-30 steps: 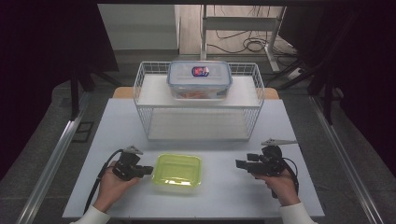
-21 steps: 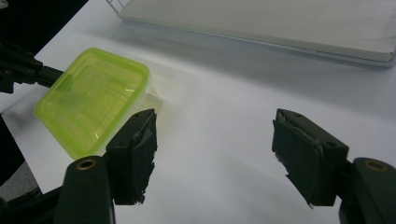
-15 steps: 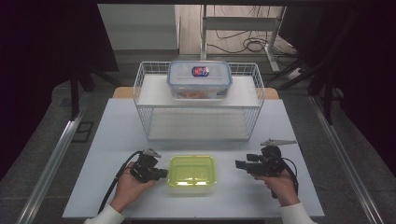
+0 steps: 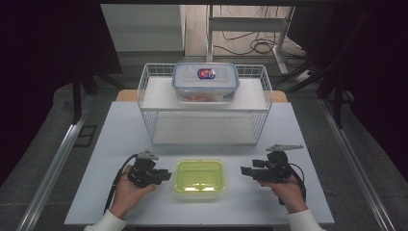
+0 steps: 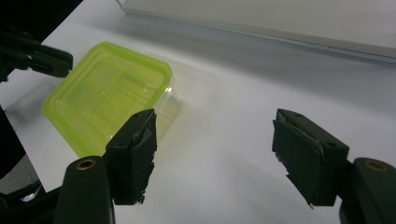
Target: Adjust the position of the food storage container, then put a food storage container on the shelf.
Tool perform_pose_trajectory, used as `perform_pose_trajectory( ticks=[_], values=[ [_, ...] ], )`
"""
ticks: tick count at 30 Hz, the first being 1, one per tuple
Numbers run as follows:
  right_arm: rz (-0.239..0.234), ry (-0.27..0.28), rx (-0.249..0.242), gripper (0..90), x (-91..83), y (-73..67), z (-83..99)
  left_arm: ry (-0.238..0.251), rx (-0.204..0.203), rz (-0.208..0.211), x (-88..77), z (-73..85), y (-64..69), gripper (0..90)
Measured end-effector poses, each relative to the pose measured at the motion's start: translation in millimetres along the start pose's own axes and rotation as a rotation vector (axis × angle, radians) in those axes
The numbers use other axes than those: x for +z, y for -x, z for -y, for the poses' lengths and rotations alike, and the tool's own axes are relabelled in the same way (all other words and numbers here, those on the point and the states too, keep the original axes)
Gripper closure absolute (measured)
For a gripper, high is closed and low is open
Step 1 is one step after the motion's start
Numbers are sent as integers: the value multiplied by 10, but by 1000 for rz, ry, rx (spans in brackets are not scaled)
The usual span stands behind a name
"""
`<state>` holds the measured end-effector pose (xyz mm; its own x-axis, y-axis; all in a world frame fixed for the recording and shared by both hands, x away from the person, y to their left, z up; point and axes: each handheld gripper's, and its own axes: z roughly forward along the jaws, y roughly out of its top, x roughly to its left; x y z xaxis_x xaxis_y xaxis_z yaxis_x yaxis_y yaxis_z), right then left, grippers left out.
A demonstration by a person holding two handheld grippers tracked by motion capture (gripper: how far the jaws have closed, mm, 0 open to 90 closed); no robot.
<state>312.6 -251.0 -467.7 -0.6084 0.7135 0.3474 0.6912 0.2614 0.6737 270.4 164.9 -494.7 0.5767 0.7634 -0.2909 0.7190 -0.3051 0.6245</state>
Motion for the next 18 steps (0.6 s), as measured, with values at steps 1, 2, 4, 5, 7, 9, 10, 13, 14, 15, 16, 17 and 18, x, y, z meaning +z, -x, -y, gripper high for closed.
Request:
perform_pose_trajectory(
  ticks=[1, 2, 4, 5, 7, 9, 10, 13, 14, 15, 16, 17, 18],
  values=[
    [0, -4, -2, 303, 7, -3, 1, 7, -11, 3, -26, -3, -11, 686],
    [-2, -5, -3, 303, 12, -5, 2, 8, -28, 11, -41, -7, -22, 609],
    [-3, -11, -6, 302, 20, -13, 4, 12, -52, 12, -61, -8, -31, 490],
    [-3, -11, -9, 301, 28, -16, 6, 14, -57, 12, -72, -11, -38, 445],
    [-7, -20, -11, 299, 44, -30, 9, 20, -73, 30, -92, -18, -41, 369],
    [-11, -30, -17, 295, 65, -44, 10, 33, -84, 45, -116, -25, -42, 320],
    [-13, -38, -22, 293, 77, -50, 11, 36, -87, 48, -123, -27, -42, 293],
    [-14, -42, -27, 286, 101, -57, 14, 45, -104, 68, -141, -31, -47, 241],
    [-15, -46, -26, 284, 106, -60, 14, 47, -107, 69, -143, -31, -48, 230],
    [-15, -46, -26, 282, 110, -62, 15, 52, -111, 71, -149, -31, -53, 226],
    [-14, -46, -26, 282, 114, -67, 15, 54, -114, 74, -151, -32, -55, 218],
    [-15, -46, -27, 281, 115, -70, 15, 56, -118, 78, -152, -34, -57, 215],
    [-16, -46, -29, 281, 117, -75, 14, 58, -119, 80, -152, -35, -59, 214]
  ],
)
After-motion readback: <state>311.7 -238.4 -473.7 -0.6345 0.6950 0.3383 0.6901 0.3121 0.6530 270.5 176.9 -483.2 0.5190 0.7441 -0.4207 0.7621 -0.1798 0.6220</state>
